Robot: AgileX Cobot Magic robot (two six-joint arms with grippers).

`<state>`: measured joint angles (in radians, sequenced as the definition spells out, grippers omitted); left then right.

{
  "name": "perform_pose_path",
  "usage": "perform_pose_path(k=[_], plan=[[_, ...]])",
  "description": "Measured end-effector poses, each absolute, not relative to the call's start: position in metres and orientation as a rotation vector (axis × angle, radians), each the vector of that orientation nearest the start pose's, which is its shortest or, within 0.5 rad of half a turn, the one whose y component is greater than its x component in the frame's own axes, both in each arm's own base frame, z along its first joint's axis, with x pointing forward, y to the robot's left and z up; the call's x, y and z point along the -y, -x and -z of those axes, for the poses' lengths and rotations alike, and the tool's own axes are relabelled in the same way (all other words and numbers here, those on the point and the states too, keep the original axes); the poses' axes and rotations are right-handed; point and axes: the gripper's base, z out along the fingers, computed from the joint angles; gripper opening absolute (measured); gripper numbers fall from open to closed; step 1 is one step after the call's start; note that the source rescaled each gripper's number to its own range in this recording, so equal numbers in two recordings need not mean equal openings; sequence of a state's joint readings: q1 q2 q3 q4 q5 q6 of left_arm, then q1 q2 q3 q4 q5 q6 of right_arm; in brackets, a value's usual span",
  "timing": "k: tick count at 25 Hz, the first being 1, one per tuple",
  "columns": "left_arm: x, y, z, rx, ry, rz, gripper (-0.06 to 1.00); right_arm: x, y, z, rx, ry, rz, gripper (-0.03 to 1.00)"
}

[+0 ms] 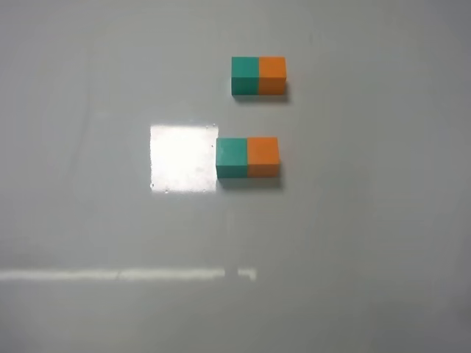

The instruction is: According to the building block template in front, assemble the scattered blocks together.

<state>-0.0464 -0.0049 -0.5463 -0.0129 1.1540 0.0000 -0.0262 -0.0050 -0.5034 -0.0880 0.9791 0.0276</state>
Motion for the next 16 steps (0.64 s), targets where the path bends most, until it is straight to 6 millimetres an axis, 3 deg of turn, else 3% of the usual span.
perform_pose_path(k=[4,16], plan=[[0.0019,0.0068,-0.2779,-2.044,-0.049,0.062,0.68,0.0066,0.0033,-0.2853,-1.951,-0.053,0.103,0.00],[0.0021,0.0057,-0.2787,-2.027,-0.048,0.066,0.68,0.0065,0.0033,-0.2854,-1.950,-0.055,0.101,0.00]])
